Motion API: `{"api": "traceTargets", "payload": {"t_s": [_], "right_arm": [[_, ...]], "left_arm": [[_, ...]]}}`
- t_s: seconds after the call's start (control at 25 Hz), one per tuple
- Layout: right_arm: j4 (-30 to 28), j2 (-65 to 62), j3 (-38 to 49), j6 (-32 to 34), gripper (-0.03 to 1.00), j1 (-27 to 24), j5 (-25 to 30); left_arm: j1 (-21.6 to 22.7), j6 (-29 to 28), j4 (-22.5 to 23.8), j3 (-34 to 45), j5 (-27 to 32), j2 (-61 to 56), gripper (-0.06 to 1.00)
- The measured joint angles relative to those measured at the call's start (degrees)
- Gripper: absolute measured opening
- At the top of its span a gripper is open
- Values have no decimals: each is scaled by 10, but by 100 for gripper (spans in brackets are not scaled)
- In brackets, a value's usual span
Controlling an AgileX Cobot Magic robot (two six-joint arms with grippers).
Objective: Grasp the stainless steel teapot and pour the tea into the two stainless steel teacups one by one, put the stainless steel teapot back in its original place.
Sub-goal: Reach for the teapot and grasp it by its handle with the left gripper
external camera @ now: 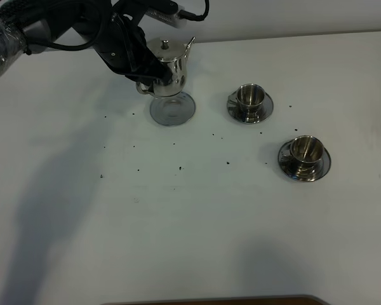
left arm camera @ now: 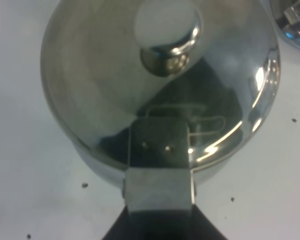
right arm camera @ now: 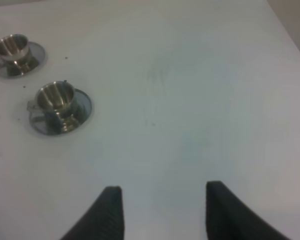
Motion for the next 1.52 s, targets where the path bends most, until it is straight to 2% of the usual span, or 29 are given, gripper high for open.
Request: {"api": "traceTargets", "payload": {"t_s": [0.52, 0.64, 1.0, 1.28, 1.4, 1.52], "right_arm": [[0, 0, 0, 0, 39, 0, 0], [0, 0, 0, 0, 39, 0, 0], [0, 0, 0, 0, 39, 0, 0], [0, 0, 0, 0, 39, 0, 0], [0, 0, 0, 0, 39, 0, 0], [0, 0, 0, 0, 39, 0, 0]], "left_arm": [[0, 9, -15, -1, -59, 47, 14], [0, 15, -30, -1, -54, 52, 14], [0, 17, -36, -3, -49, 71, 13], [0, 18, -33, -3, -13, 71, 14], [0, 18, -24, -3, 3, 71, 18], [0, 18, -12, -3, 6, 71, 28]]}}
